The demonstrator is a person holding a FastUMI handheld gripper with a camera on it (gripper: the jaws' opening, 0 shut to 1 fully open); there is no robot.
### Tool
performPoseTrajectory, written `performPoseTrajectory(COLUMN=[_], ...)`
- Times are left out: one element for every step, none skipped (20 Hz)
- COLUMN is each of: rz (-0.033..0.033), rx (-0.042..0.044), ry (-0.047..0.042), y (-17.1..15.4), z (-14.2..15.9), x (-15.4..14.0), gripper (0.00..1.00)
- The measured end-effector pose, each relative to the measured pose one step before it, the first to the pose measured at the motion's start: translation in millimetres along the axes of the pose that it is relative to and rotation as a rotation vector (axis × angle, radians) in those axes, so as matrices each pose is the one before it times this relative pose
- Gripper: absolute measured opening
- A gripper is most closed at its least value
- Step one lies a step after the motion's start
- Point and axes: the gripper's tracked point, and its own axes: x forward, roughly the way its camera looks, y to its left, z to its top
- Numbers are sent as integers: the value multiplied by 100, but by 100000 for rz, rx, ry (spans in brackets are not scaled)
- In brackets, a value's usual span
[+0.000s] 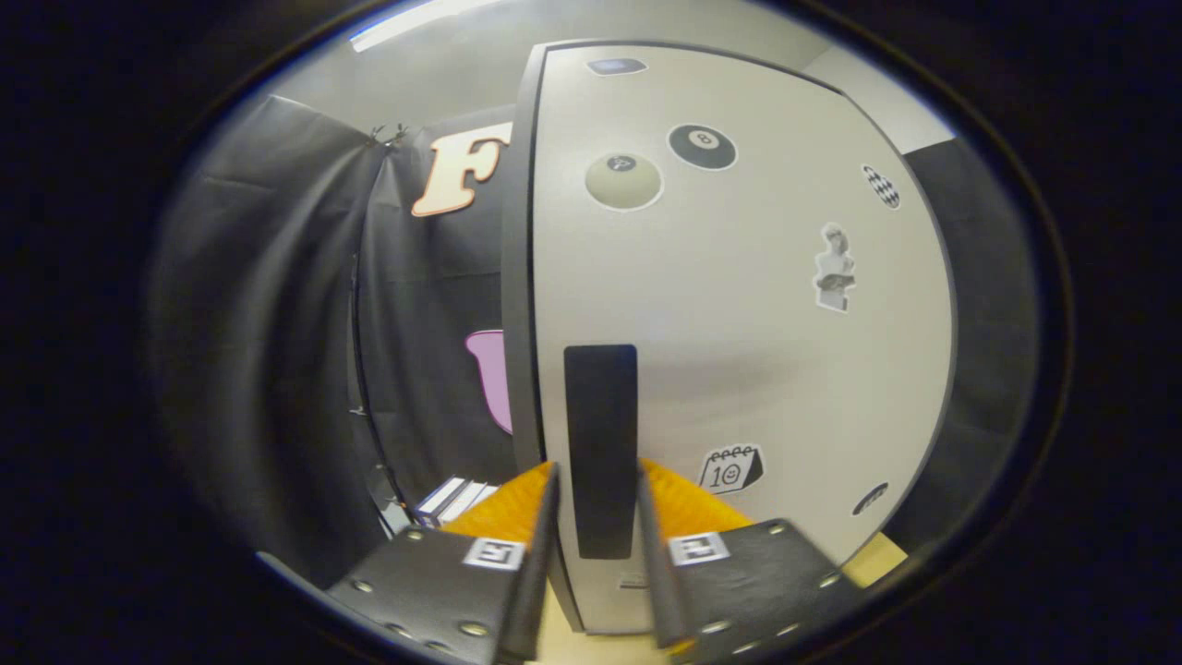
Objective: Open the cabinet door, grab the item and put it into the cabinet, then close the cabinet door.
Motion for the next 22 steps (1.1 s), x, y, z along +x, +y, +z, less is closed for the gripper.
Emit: performPoseTrajectory(rz=[438,182,716,-212,-618,-649,-627,-334,-463,767,-20,-804,-1121,-936,-184,75,108,-72,-296,38,90,249], rx=[371,449,1036,1330,303,-190,-206,88,731,-233,712,-7,-755,-318,-160,508,885,297,362,71,817,1053], ry=[31,1242,1798,-34,988,-537,-279,-461,-234,782,223,-118,-249,-289,-93,91,195,518,-381,537,-77,447], y=[31,35,-36,79,-51,-5,-83,-28,34,-10,-38,-66,-195,-16,-84,-83,-56,-48,-137,-132,-243,-393], z=[65,-223,-182,129,-176,109,20,-126,71,-94,72,-25,42,-29,59,-8,109,-10,183,-10,153,62], x=[-9,-45,132,-383,246,18,-100,199,-445,68,-201,-51,-265,-324,-356,-658,-658,-727,-783,-704,-770,-845], gripper=[34,34,33,34,28,27,28,22,17,18,17,18,17,18,17,17,18,18,18,18,18,18])
